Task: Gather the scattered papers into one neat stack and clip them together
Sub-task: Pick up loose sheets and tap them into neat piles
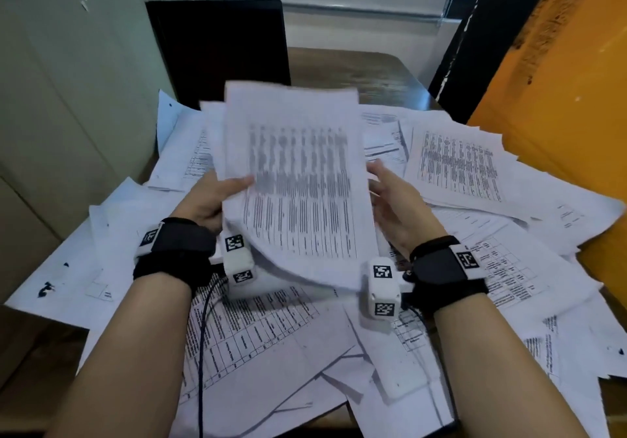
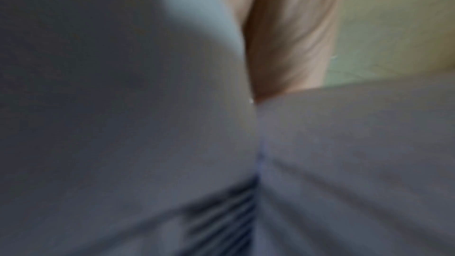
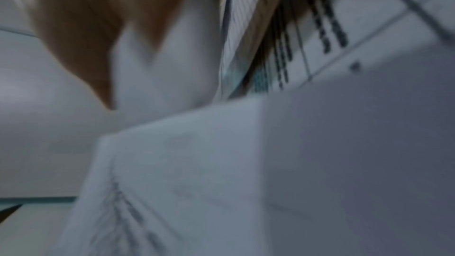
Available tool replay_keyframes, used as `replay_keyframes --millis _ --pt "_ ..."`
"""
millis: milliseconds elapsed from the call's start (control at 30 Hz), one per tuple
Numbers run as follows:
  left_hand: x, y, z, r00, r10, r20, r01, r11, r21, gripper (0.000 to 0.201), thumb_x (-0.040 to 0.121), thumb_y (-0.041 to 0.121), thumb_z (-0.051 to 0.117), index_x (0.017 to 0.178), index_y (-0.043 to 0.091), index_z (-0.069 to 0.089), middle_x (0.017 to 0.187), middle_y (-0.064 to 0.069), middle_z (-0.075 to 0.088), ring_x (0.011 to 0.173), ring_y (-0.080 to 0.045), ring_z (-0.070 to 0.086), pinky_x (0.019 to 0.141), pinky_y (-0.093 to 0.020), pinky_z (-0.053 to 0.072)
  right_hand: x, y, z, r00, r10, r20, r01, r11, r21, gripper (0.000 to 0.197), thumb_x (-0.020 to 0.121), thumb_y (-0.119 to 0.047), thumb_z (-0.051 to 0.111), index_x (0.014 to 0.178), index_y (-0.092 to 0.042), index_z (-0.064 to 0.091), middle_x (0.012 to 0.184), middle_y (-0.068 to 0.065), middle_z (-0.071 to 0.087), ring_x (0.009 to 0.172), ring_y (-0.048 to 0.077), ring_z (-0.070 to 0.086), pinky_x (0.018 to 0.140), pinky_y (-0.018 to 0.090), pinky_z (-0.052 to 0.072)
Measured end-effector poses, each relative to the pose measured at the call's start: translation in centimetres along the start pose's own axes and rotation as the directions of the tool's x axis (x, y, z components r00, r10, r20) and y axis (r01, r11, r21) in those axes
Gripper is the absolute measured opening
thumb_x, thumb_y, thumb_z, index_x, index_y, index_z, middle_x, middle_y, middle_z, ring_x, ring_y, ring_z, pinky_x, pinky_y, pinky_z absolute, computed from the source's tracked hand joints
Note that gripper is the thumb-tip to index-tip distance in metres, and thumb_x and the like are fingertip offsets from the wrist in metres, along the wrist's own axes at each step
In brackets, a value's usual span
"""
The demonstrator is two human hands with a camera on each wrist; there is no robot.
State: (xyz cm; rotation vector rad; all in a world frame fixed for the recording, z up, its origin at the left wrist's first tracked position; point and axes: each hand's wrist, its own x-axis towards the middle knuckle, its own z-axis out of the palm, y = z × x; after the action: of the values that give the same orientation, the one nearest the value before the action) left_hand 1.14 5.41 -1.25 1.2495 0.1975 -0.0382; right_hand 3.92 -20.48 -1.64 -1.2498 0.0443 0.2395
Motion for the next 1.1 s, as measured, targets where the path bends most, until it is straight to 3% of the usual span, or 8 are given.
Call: replay_keyframes --millis 100,267,433,667,733,833,1000,1100 --pt "-0.1 0.7 -0.8 0.996 0.029 -0.083 -0.047 0.974 -0.221 0.030 0.097 0.015 0.047 0.108 -0.003 0.069 0.074 -0.001 0.076 0.068 -0.013 0.073 0.052 -0.026 0.057 0.1 0.0 -0.5 0.992 0.120 0.026 -0.121 0.992 0.036 0.030 0.102 -0.025 0.044 0.107 -0.002 0.062 0.088 0.014 0.073 0.074 0.023 0.072 0.065 0.029 0.060" --pt "0.3 0.8 -1.6 0.997 0.020 -0.074 -0.050 0.908 -0.416 0.038 0.100 0.033 0.037 0.127 0.013 0.054 0.095 -0.005 0.076 0.088 -0.017 0.073 0.072 -0.034 0.057 -1.5 1.0 1.9 0.871 0.351 0.344 -0.234 0.912 -0.337 0.046 0.092 -0.015 0.058 0.135 -0.001 0.046 0.133 0.023 0.056 0.119 0.029 0.059 0.099 0.032 0.051" --pt "0.4 0.6 -1.1 0.999 0.017 -0.037 -0.031 0.899 -0.437 0.047 0.099 0.042 0.039 0.137 0.016 0.049 0.126 -0.010 0.064 0.113 -0.024 0.064 0.083 -0.041 0.057 -2.7 3.8 4.9 0.707 0.430 0.561 0.077 0.742 -0.666 0.074 0.084 -0.025 0.071 0.148 -0.021 0.033 0.155 0.002 0.034 0.142 0.017 0.031 0.118 0.043 0.026" --pt "-0.4 3.1 0.1 0.989 0.110 0.098 -0.056 0.898 -0.436 0.045 0.094 0.028 0.050 0.136 0.013 0.052 0.124 -0.005 0.066 0.111 -0.016 0.065 0.083 -0.032 0.057 -0.9 3.1 3.9 0.966 0.061 0.250 -0.018 0.985 -0.170 0.067 0.083 0.009 0.065 0.138 -0.021 0.041 0.090 0.005 0.073 0.083 0.022 0.071 0.076 0.038 0.059" --pt "-0.2 3.2 0.3 0.990 0.118 0.081 -0.081 0.930 -0.359 0.034 0.095 0.022 0.051 0.126 0.011 0.058 0.110 -0.004 0.072 0.099 -0.015 0.070 0.076 -0.031 0.059 -0.2 1.8 2.3 0.995 -0.019 0.101 0.041 0.974 -0.221 0.052 0.082 0.001 0.069 0.129 -0.013 0.049 0.105 0.008 0.073 0.094 0.024 0.071 0.084 0.041 0.058" --pt "0.2 2.5 0.1 0.993 0.107 -0.054 -0.114 0.981 -0.156 0.038 0.092 0.016 0.058 0.129 0.006 0.055 0.113 -0.007 0.070 0.097 -0.016 0.070 0.088 -0.039 0.056 -0.3 0.7 0.6 0.997 -0.071 -0.023 0.063 0.966 -0.250 0.019 0.091 0.009 0.050 0.105 -0.001 0.060 0.077 -0.002 0.076 0.068 0.009 0.072 0.057 0.018 0.054" --pt "0.8 -0.1 0.4 0.993 0.059 -0.101 -0.034 0.970 0.239 0.044 0.098 0.013 0.049 0.139 0.005 0.039 0.125 -0.001 0.055 0.091 -0.004 0.061 0.055 -0.007 0.047 -0.9 0.1 -1.1 0.989 0.003 -0.148 -0.056 0.935 -0.350 0.045 0.102 -0.002 0.036 0.146 0.002 0.030 0.149 0.016 0.039 0.135 0.027 0.041 0.096 0.021 0.041" --pt "1.2 -1.2 -0.2 0.998 -0.034 -0.046 0.050 0.912 0.407 0.034 0.098 0.014 0.048 0.129 -0.001 0.050 0.111 -0.008 0.062 0.077 -0.009 0.068 0.054 -0.013 0.051 -0.8 0.1 -1.5 0.995 0.083 -0.056 -0.095 0.954 -0.283 0.048 0.103 -0.038 0.038 0.134 -0.005 0.053 0.123 0.013 0.066 0.113 0.023 0.063 0.074 0.018 0.054"
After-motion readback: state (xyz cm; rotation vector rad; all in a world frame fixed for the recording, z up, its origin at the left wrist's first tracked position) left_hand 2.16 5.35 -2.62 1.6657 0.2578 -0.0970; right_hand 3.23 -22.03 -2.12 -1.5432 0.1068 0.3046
